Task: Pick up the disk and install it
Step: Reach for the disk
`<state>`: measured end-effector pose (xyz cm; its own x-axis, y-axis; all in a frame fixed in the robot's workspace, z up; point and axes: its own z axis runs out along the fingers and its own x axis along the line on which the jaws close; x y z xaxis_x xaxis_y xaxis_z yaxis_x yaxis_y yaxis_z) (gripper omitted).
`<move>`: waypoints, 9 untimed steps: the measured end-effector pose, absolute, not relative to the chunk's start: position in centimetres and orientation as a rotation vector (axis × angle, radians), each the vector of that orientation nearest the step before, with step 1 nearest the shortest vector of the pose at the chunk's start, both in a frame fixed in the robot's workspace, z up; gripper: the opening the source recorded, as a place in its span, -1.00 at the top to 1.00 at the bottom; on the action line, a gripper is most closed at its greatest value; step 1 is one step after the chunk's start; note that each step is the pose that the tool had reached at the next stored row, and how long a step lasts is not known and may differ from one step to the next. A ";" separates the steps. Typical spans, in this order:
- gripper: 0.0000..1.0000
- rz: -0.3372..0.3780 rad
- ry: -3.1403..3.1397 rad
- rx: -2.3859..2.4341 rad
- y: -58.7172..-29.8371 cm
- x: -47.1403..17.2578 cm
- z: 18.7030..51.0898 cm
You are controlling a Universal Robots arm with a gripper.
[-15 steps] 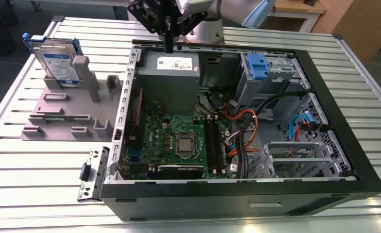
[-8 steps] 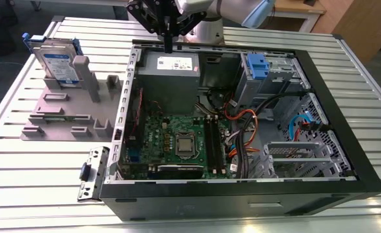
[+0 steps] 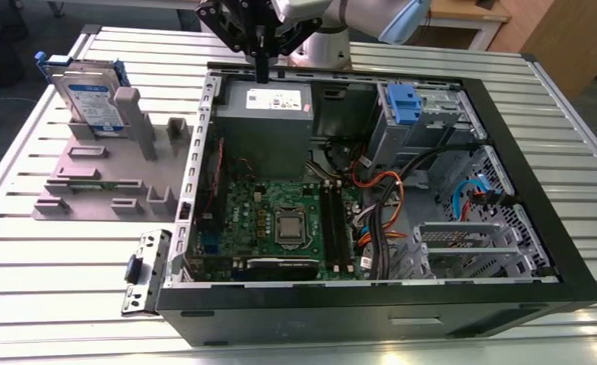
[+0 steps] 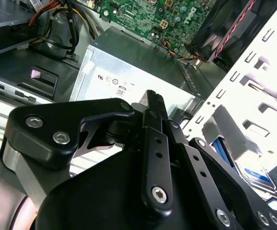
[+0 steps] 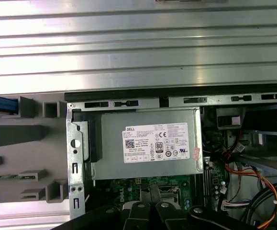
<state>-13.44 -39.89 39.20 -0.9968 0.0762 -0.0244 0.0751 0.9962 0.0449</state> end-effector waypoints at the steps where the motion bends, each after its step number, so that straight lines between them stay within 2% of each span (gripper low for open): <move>1: 0.80 0.069 3.113 0.118 -39.9 -13.5 39.2; 9: 0.80 0.069 3.113 0.118 -39.9 -13.6 39.2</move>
<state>-13.64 -39.89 39.17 -0.9968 0.0762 -0.0244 0.0750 0.9962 0.0449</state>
